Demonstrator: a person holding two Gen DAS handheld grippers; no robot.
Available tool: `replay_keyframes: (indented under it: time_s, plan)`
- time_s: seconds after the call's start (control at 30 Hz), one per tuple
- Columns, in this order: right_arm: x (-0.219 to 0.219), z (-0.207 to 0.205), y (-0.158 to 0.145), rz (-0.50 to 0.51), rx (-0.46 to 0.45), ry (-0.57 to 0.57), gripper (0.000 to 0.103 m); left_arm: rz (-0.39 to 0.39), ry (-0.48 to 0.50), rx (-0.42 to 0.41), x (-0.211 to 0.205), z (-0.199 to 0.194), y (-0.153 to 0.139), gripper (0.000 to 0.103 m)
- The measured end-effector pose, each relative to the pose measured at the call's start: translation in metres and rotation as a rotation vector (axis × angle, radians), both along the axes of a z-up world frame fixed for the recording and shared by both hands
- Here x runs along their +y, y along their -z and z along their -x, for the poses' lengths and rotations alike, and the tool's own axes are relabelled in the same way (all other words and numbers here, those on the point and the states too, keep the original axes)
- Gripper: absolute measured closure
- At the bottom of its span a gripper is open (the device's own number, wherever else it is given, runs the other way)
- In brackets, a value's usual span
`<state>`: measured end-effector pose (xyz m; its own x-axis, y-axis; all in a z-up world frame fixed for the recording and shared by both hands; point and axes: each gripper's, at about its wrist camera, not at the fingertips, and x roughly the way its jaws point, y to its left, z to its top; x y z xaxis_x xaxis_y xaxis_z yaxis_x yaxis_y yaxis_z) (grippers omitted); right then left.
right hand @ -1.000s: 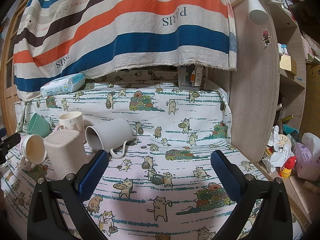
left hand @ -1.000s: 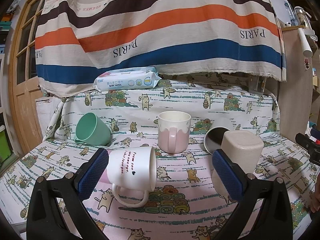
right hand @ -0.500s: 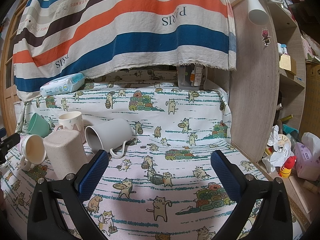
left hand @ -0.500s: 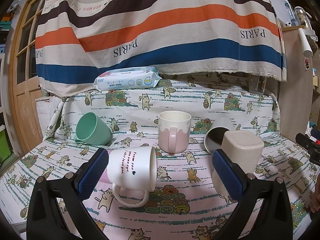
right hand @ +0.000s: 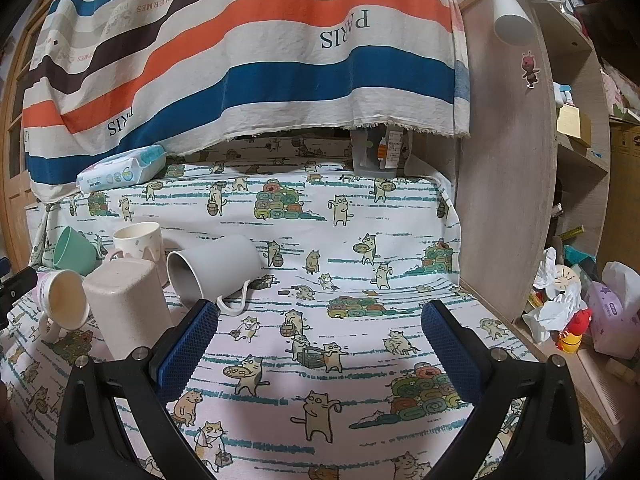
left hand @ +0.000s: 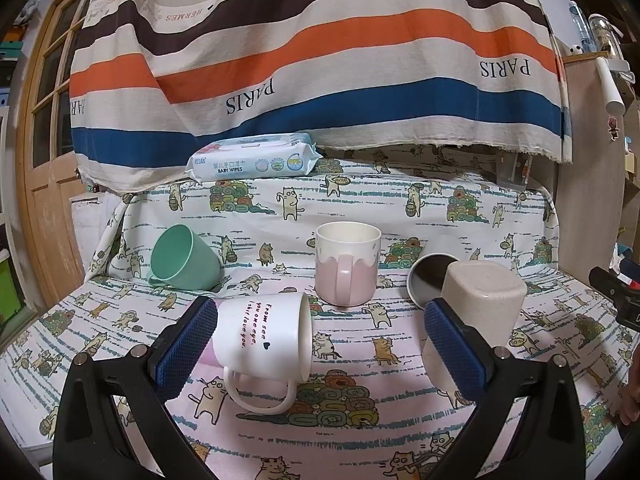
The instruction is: Flip cup upside down
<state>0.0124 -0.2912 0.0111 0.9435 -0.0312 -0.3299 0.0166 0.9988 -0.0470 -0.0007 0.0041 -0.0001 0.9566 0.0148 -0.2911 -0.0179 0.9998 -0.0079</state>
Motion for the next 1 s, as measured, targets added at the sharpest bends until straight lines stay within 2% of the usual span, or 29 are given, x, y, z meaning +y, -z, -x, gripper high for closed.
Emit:
replay_keyframes:
  time_s: [0.33, 0.43, 0.57, 0.67, 0.8, 0.87, 0.93, 1.0]
  plan:
    - [-0.005, -0.01, 0.003, -0.031, 0.059, 0.005, 0.0, 0.001, -0.001, 0.0, 0.0, 0.0, 0.0, 0.0]
    - [-0.001, -0.012, 0.004, 0.002, 0.069, 0.057, 0.0, 0.001, -0.001, 0.001, 0.0, 0.0, 0.0, 0.0]
    - [0.006, -0.009, 0.004, 0.029, 0.071, 0.062, 0.0, 0.004, -0.006, 0.003, 0.001, 0.0, 0.001, 0.0]
    - [0.012, -0.011, 0.0, -0.028, 0.153, -0.022, 0.0, 0.006, -0.003, 0.003, 0.001, 0.0, 0.001, 0.0]
    - [0.025, -0.006, -0.016, -0.117, 0.177, -0.101, 0.0, 0.004, 0.003, 0.003, 0.001, 0.0, 0.0, 0.0]
    - [0.03, -0.013, -0.029, -0.195, 0.217, -0.142, 0.0, 0.008, 0.002, 0.003, 0.002, 0.0, 0.0, 0.0]
    - [0.034, -0.022, -0.04, -0.263, 0.263, -0.157, 0.0, 0.01, -0.004, 0.005, 0.002, 0.0, 0.0, 0.0]
    - [0.043, -0.033, -0.051, -0.261, 0.299, -0.116, 0.0, 0.011, -0.01, 0.009, 0.003, -0.001, 0.0, 0.0]
